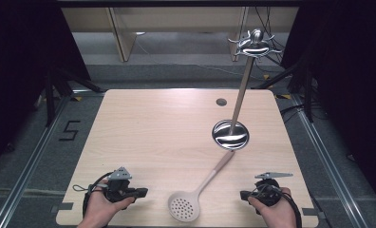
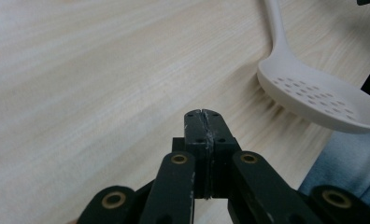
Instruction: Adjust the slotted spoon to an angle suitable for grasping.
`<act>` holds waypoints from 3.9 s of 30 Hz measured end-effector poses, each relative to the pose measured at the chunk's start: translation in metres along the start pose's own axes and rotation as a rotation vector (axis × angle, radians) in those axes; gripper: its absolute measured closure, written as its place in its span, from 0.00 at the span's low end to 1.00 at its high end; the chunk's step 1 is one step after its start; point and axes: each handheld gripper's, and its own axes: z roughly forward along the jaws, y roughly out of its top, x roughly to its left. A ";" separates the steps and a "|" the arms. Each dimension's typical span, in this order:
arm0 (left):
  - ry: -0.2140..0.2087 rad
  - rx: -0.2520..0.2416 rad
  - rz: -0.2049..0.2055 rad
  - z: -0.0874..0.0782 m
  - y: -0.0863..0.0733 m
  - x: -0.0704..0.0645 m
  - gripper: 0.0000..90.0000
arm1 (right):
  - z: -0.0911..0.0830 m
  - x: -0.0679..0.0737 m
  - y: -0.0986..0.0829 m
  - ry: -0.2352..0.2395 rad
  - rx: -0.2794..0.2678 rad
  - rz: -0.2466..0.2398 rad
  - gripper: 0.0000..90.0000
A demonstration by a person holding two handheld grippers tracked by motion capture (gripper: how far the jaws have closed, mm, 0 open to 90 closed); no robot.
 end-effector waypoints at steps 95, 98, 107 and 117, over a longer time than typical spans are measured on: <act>-0.118 0.081 0.225 0.048 0.038 -0.062 0.85 | 0.063 0.004 0.111 -0.204 0.092 0.188 0.54; -0.101 0.067 0.195 0.038 0.032 -0.051 0.84 | 0.067 0.004 0.114 -0.232 0.102 0.217 0.53; -0.030 0.038 0.141 0.012 0.007 -0.030 0.79 | 0.077 0.001 0.120 -0.263 0.113 0.240 0.53; -0.028 0.039 0.121 0.011 0.002 -0.030 0.76 | 0.089 0.005 0.127 -0.286 0.159 0.251 0.52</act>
